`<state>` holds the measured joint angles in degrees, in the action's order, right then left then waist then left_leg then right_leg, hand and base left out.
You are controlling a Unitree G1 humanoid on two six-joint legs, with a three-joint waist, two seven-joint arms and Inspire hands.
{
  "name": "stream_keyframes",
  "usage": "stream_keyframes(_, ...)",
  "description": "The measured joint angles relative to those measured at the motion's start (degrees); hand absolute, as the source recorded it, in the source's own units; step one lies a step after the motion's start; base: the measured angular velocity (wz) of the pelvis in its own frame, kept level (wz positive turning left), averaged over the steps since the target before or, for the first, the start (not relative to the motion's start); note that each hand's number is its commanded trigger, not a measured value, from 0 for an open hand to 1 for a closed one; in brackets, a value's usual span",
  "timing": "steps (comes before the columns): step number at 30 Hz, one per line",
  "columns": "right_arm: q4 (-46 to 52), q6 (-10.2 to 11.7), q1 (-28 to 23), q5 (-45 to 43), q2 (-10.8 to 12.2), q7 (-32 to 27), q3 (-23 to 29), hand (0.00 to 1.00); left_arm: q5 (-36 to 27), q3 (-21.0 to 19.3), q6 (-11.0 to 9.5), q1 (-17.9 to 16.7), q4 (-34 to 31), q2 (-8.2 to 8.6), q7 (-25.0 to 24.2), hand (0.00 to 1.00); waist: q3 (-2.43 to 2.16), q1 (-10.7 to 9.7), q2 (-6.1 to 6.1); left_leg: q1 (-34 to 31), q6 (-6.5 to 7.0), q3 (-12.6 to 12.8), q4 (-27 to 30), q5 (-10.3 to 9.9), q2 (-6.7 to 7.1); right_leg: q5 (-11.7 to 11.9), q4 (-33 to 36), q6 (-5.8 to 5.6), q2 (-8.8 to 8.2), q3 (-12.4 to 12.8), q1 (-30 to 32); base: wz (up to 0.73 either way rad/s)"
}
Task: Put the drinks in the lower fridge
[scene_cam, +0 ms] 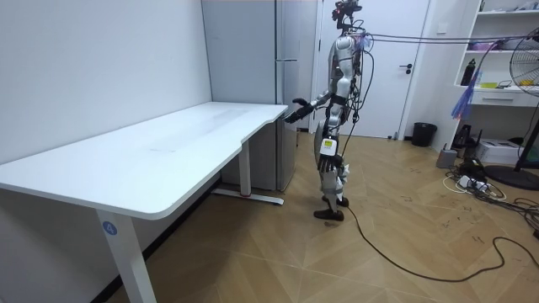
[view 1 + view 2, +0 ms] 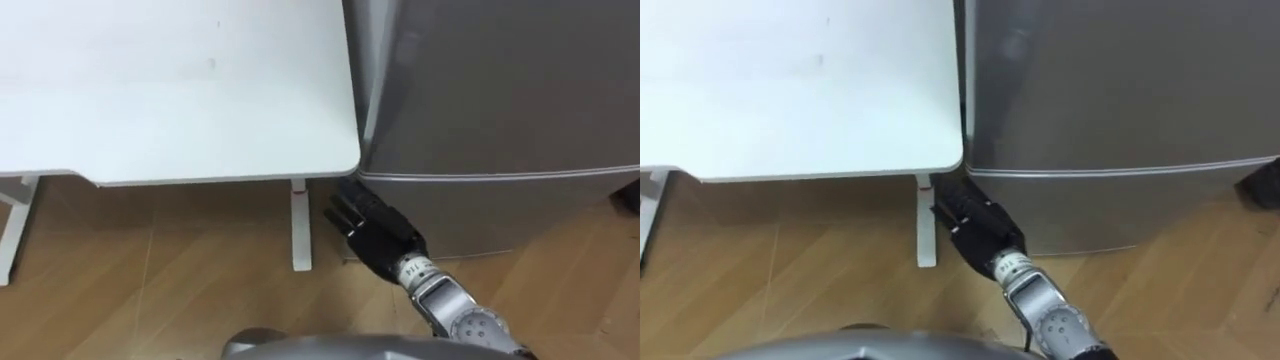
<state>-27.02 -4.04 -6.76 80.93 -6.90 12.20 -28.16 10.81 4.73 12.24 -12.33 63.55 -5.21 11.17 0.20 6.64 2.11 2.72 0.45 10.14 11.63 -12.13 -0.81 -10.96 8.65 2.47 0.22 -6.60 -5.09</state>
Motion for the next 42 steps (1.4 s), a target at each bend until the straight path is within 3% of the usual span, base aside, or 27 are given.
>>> stream_keyframes(8,-3.39,-2.33,-0.19,-5.29,-0.96,1.77,0.07,0.00,-0.13,-0.03,1.81,-0.12,-0.35,-0.35,-0.71,0.00,0.02,-0.13,0.00,-0.04,0.23,-1.02,-0.02,-0.20,0.06,0.08,0.13,-0.12,-0.02,-1.05,-0.44,0.04)
stream_keyframes(12,-7.29,-3.43,-0.15,-8.99,-3.07,1.78,0.34,0.00,-0.25,-0.04,2.21,-0.39,-0.83,-0.59,-1.79,0.00,-0.01,-0.16,-0.14,-0.13,0.24,-1.28,0.09,-0.20,0.07,0.09,0.14,-0.13,-0.13,-1.58,-0.54,0.02)
stream_keyframes(20,-13.63,-4.84,-0.56,-13.06,-4.60,1.78,3.89,0.00,-0.11,-0.21,2.85,-2.25,-4.54,-0.66,-1.83,0.00,-0.29,-2.12,-0.68,-0.23,0.25,-2.09,0.05,-0.19,0.25,0.10,0.13,-0.16,-0.26,-3.27,-1.15,0.05)
stream_keyframes(22,-15.71,-4.92,-0.87,-13.13,-4.58,1.79,5.03,0.00,-0.12,-0.40,2.85,-2.24,-4.68,-0.78,-1.83,0.00,-0.30,-2.95,-0.74,0.07,0.25,-2.65,0.07,-0.20,0.33,0.09,0.08,-0.19,-0.44,-4.54,-1.92,0.17)
stream_keyframes(29,-23.07,-5.60,-0.84,-14.24,-4.29,2.37,6.96,0.00,-0.67,-1.38,2.76,-2.49,-4.57,-0.86,-1.87,0.00,-0.23,-3.24,-0.43,0.52,0.26,-3.31,0.29,-0.19,0.42,0.07,0.03,-0.23,-0.36,-5.10,-2.78,0.04)
stream_keyframes(33,-28.35,-6.03,-0.51,-15.88,-4.12,2.88,7.01,0.00,-1.68,-2.60,2.74,-2.64,-4.17,-1.43,-2.41,0.00,0.00,-3.10,0.46,0.31,0.26,-3.71,0.88,-0.19,0.55,0.02,-0.17,-0.25,-0.38,-5.23,-2.97,0.03)
stream_keyframes(36,-32.64,-5.97,0.13,-16.57,-3.60,3.25,9.95,0.00,-2.06,-5.13,2.71,-2.70,-3.92,-1.69,-2.88,0.00,-0.04,-3.47,0.99,0.00,0.28,-4.34,1.34,-0.19,0.77,-0.07,-1.06,-0.31,-0.54,-5.22,-3.15,0.10)
stream_keyframes(39,-38.15,-5.84,1.18,-21.03,-3.24,3.43,13.19,0.00,-2.09,-7.06,2.58,-2.89,-3.88,-2.06,-2.72,0.00,-0.15,-3.39,1.13,-0.29,0.34,-5.04,1.75,-0.23,0.92,-0.15,-1.05,-0.38,-0.50,-5.20,-3.25,0.12)
stream_keyframes(42,-40.70,-5.75,0.97,-27.68,-3.48,3.34,13.20,0.00,-1.72,-7.89,2.30,-2.73,-3.85,-2.10,-2.62,0.00,-0.16,-3.25,1.21,-0.47,0.35,-5.55,1.97,-0.22,1.09,-0.19,-1.07,-0.38,-0.51,-5.13,-3.19,0.08)
